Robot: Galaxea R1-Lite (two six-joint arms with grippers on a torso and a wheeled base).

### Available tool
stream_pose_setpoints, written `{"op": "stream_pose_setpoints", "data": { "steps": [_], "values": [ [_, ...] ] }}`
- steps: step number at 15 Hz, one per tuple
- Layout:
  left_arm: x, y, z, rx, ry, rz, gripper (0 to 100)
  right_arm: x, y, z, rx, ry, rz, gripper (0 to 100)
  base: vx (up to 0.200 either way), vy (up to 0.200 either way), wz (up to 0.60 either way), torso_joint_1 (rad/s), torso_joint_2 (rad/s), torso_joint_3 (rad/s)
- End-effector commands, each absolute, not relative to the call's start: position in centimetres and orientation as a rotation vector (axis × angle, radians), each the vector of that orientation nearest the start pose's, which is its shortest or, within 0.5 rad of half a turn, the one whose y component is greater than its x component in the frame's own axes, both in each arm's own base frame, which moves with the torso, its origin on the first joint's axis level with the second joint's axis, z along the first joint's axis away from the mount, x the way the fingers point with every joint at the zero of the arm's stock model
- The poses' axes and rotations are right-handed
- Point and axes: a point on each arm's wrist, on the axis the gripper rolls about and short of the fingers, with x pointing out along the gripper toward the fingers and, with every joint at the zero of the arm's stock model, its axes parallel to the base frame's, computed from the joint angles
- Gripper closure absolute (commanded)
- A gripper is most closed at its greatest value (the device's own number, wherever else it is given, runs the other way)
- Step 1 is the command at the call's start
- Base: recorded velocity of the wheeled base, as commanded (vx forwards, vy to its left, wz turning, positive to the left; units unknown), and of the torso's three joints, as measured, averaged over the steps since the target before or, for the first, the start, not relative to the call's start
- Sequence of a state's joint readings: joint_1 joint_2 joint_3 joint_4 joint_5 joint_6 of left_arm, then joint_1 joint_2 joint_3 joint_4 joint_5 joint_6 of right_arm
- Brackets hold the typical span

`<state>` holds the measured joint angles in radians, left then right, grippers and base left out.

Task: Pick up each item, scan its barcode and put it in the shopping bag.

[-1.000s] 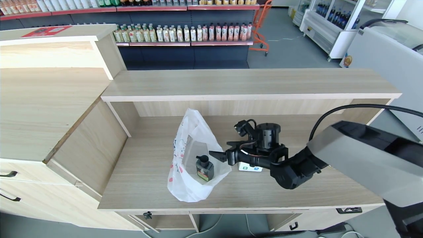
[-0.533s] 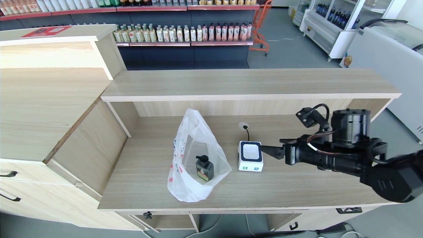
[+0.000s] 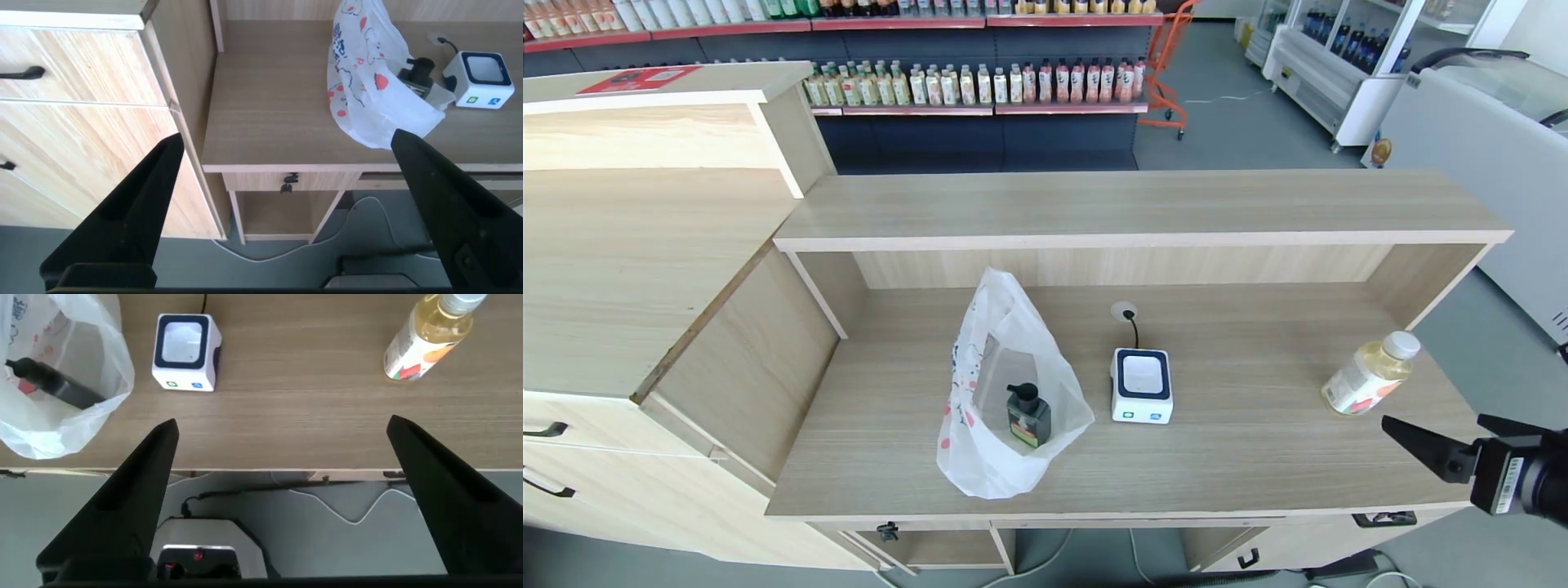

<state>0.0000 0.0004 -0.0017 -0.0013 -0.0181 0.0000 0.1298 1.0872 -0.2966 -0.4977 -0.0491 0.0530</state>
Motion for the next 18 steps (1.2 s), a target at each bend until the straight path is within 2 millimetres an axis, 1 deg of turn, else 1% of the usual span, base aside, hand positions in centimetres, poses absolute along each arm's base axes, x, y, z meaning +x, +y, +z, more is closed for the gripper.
{"op": "stream_pose_setpoints", "data": {
  "steps": [1,6,9,13,18],
  "values": [
    [-2.29,-0.04,7.61,0.0,-0.003,-0.018,0,11.62,1.32,16.64,0.033,0.239,0.067,0,0.0,0.0,0.0,0.0,0.0,0.0],
    [-2.29,-0.04,7.61,-0.003,-0.003,-0.018,0,11.81,1.36,16.69,0.034,0.243,0.068,0,0.0,0.0,0.0,0.0,0.0,0.0],
    [-2.29,-0.04,7.61,0.003,-0.003,-0.017,0,11.73,1.31,16.47,0.044,0.267,0.058,0,0.0,-0.2,0.0,0.002,0.0,0.004],
    [-2.29,-0.03,7.61,0.003,-0.003,-0.015,0,11.86,1.18,17.35,0.085,0.304,0.038,0,0.0,-0.2,0.0,0.004,0.0,0.002],
    [-2.29,-0.04,7.61,0.005,-0.003,-0.017,0,11.74,0.89,17.29,0.099,0.308,0.013,0,0.0,-0.2,0.0,0.003,0.0,0.0]
  ]
}}
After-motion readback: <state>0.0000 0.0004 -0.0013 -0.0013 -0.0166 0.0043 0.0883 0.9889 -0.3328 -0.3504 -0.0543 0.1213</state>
